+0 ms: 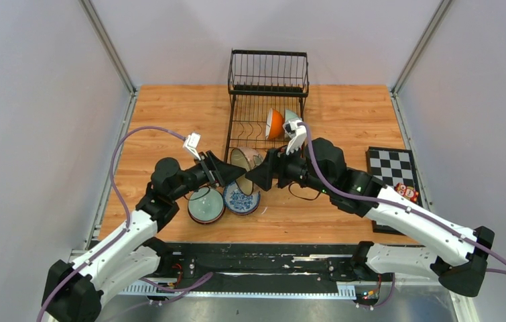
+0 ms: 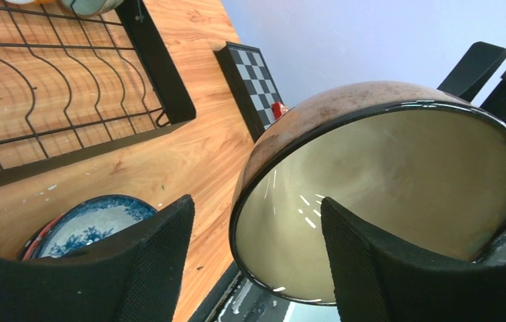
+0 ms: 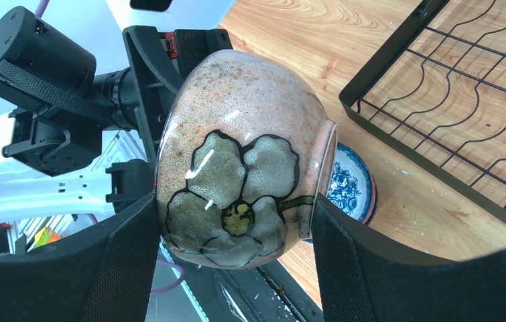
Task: Load the bowls into the dish rack
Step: Place the bowl in the dish rack.
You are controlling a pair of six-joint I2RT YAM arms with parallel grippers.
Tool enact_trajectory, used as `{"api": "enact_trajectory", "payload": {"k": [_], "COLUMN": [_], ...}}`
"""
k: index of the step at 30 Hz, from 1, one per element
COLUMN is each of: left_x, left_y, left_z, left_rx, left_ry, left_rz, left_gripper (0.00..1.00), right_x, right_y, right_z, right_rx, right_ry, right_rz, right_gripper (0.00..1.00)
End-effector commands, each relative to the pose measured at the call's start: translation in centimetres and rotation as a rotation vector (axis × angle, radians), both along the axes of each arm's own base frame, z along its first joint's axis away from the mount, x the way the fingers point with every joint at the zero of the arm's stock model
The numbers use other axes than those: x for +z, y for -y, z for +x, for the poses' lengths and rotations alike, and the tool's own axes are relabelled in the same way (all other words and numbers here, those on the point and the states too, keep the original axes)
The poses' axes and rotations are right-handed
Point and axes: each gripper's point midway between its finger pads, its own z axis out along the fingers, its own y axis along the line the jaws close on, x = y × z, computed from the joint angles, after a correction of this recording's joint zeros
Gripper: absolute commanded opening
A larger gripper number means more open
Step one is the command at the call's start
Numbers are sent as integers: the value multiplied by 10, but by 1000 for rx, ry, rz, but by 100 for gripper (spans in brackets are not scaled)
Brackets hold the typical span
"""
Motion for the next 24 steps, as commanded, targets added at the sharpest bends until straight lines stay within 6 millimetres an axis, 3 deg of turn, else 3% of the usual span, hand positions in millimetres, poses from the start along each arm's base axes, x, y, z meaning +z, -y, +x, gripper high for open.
{"api": "enact_trajectory", "payload": {"k": [1, 7, 14, 20, 24], "left_x": [11, 4, 10, 16, 33], "left_y": [-6, -21, -43, -71, -84], "left_z": [6, 11, 15, 14, 10], "left_rx": [41, 121, 219, 319, 344], "left_ry": [40, 13, 8, 37, 85], "left_rz": [43, 144, 254, 383, 443], "left_gripper": [74, 85, 97, 98, 99], "right_x": [66, 67, 65, 56, 50], "right_y": [-2, 2, 5, 3, -1], "right_z": [8, 23, 46, 72, 89], "right_rx": [-32, -87, -150, -215, -250], "right_ry": [123, 136, 151, 168, 188], "right_rz": [150, 137, 107, 62, 30], "right_gripper": [2, 2, 2, 2, 2]}}
